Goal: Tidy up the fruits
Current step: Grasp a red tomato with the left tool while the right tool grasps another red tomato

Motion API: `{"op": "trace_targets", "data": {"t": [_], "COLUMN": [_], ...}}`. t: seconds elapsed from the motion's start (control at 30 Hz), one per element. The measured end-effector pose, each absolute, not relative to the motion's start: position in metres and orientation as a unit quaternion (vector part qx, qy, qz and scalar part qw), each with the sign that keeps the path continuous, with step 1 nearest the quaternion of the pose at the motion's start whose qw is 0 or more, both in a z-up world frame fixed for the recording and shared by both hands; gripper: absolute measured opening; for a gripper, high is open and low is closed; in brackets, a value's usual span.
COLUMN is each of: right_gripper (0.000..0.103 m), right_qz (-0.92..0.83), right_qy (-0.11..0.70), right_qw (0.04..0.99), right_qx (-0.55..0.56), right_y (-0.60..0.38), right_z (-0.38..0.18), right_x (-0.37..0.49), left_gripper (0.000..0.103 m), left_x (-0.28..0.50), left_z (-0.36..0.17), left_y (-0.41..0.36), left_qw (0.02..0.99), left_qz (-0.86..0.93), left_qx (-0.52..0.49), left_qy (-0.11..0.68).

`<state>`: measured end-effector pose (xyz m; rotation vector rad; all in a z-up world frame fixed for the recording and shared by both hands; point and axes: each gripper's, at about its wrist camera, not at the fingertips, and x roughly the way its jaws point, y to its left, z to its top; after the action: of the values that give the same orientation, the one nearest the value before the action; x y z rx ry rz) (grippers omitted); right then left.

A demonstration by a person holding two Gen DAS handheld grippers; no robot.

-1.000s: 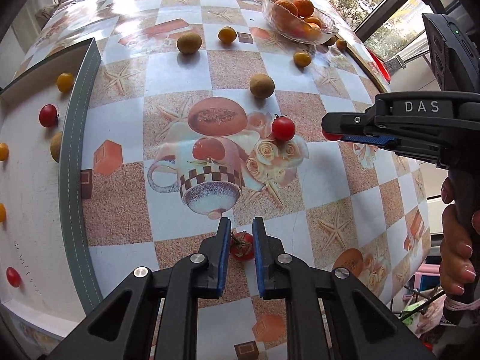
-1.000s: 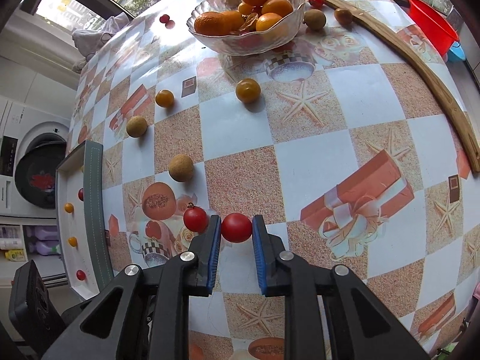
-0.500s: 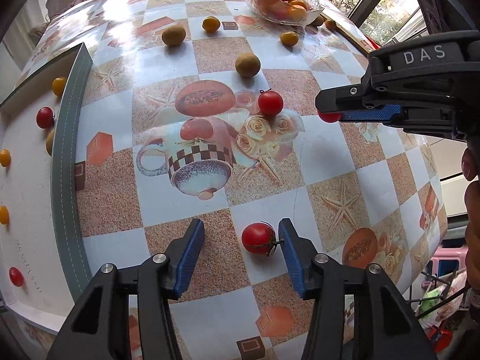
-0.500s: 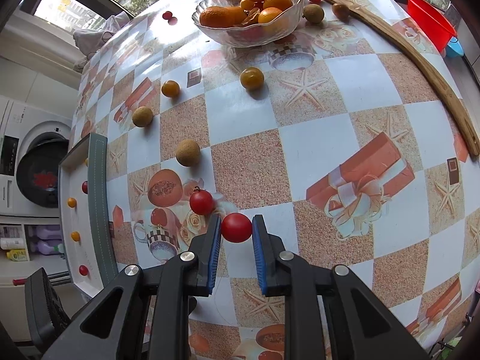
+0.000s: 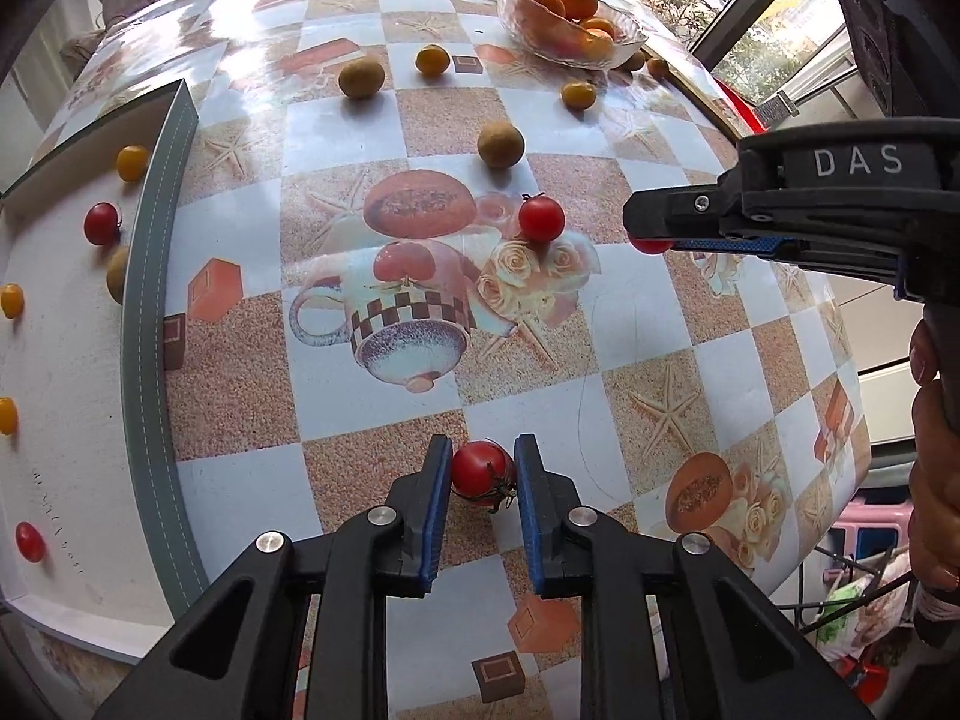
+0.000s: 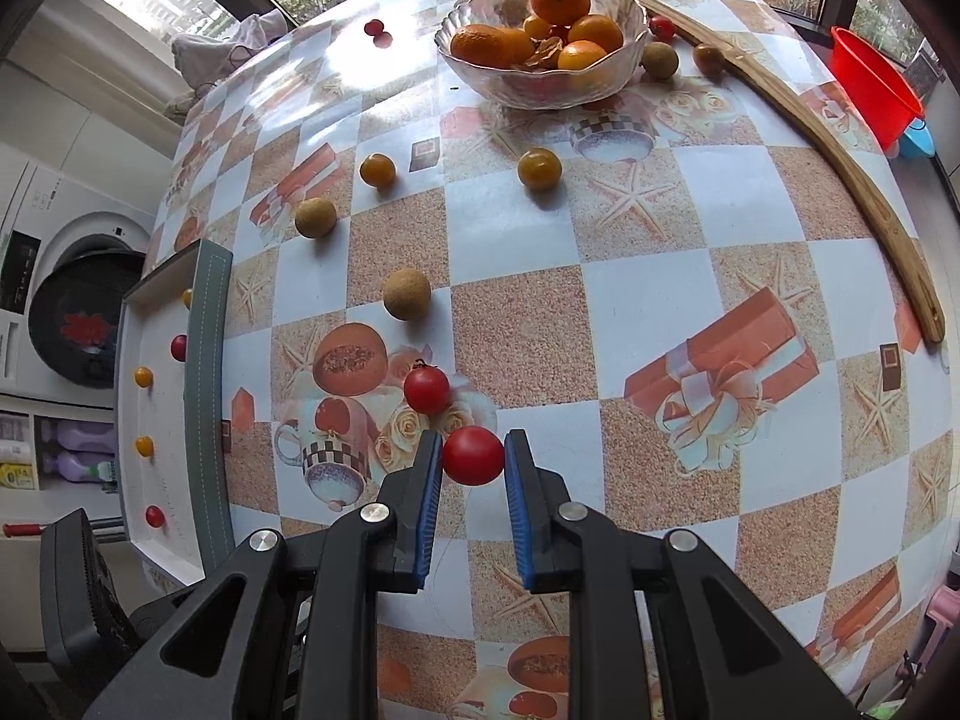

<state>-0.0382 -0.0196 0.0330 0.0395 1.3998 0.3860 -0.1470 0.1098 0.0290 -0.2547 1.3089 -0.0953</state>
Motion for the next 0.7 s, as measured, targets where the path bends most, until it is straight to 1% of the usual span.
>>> {"op": "trace_targets", "data": {"t": [0.4, 0.7], "right_gripper": [0.023, 0.023], "right_qz": [0.225, 0.272], "right_qy": [0.630, 0.623], "right_qw": [0.742, 0.727], "right_qx": [-0.045, -0.093], "right_y": [0.032, 0.087], "right_z": [0.040, 0.042], "right_x": [-0.047, -0.058], "left_gripper": [0.023, 0.023], "left_x": [-0.162, -0.179], "left_z": [0.064, 0.073], "left_y": [0.168, 0.204], "left_qw": [0.806, 0.811], "left_qz": [0.018, 0.065], "left_qx": [-0.146, -0.167], "left_qy": [0.573, 0.557]}}
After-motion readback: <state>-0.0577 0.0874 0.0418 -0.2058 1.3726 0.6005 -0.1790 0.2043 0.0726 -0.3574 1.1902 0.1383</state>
